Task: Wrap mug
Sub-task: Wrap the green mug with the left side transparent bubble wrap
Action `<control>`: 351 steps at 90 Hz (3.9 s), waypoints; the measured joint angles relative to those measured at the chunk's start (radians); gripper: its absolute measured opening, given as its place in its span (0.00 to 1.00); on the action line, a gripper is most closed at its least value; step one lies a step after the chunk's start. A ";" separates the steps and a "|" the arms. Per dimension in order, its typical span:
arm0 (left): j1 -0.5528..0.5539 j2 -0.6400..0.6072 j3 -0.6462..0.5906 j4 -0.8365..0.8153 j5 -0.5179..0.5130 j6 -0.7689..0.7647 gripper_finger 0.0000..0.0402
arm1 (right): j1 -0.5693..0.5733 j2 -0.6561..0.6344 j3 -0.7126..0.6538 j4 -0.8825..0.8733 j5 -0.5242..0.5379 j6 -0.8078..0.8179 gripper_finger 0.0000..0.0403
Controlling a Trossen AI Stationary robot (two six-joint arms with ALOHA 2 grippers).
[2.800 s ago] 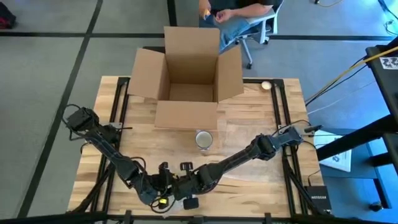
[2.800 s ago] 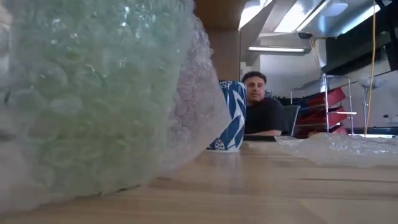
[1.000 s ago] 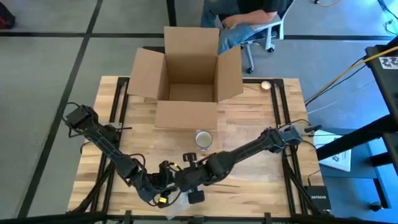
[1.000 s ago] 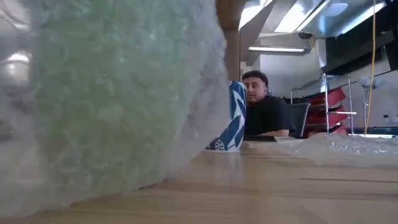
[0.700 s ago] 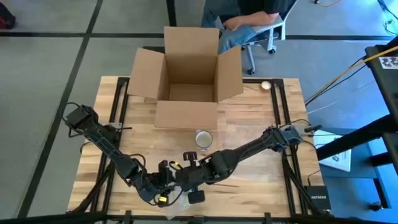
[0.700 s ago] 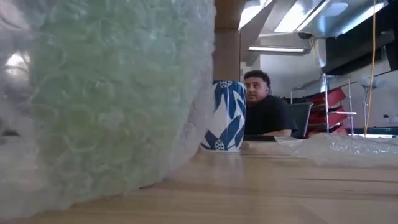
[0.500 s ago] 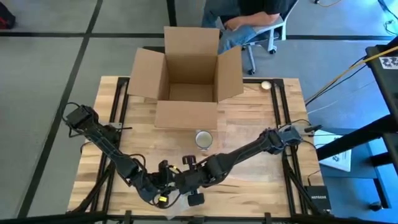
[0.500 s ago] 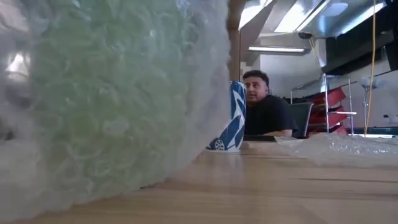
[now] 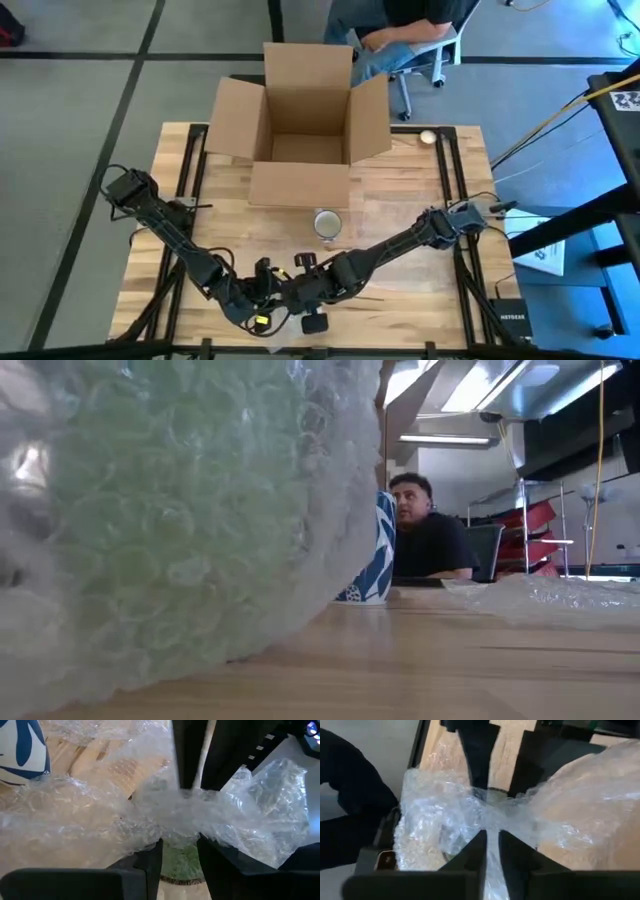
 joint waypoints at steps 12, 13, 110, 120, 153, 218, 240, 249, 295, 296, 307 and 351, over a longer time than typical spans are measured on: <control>0.000 0.000 0.000 0.001 0.000 0.005 0.26 | -0.006 -0.027 0.006 0.010 0.003 -0.034 0.32; 0.000 0.000 0.000 0.001 0.000 0.005 0.26 | -0.007 -0.032 0.006 0.009 0.006 -0.035 0.33; 0.000 0.000 0.000 -0.022 0.008 0.001 0.26 | 0.078 -0.071 -0.130 0.067 0.212 0.025 0.11; 0.000 0.000 0.000 -0.021 0.010 0.001 0.26 | 0.059 -0.072 -0.204 0.179 0.154 0.006 0.02; -0.012 -0.127 0.010 -0.046 0.041 0.001 0.26 | 0.033 -0.071 -0.396 0.368 0.062 0.080 0.01; -0.003 -0.072 -0.065 0.186 -0.044 0.057 0.26 | 0.034 -0.071 -0.391 0.378 0.061 0.072 0.00; 0.015 0.066 -0.061 0.209 0.029 -0.022 0.26 | 0.033 -0.071 -0.391 0.376 0.059 0.072 0.00; 0.025 0.091 -0.059 0.211 0.047 -0.052 0.26 | 0.033 -0.071 -0.391 0.376 0.058 0.072 0.00; 0.026 0.072 -0.059 0.179 0.039 -0.034 0.26 | 0.034 -0.223 -0.389 0.315 0.078 0.069 0.00; 0.026 0.072 -0.060 0.177 0.039 -0.034 0.26 | 0.034 -0.226 -0.389 0.318 0.078 0.069 0.00; 0.027 0.083 -0.066 0.155 0.049 -0.037 0.26 | 0.041 -0.233 -0.389 0.373 0.067 0.069 0.00; 0.034 0.076 -0.063 0.179 0.045 -0.026 0.26 | 0.096 -0.249 -0.362 0.182 0.169 0.145 0.00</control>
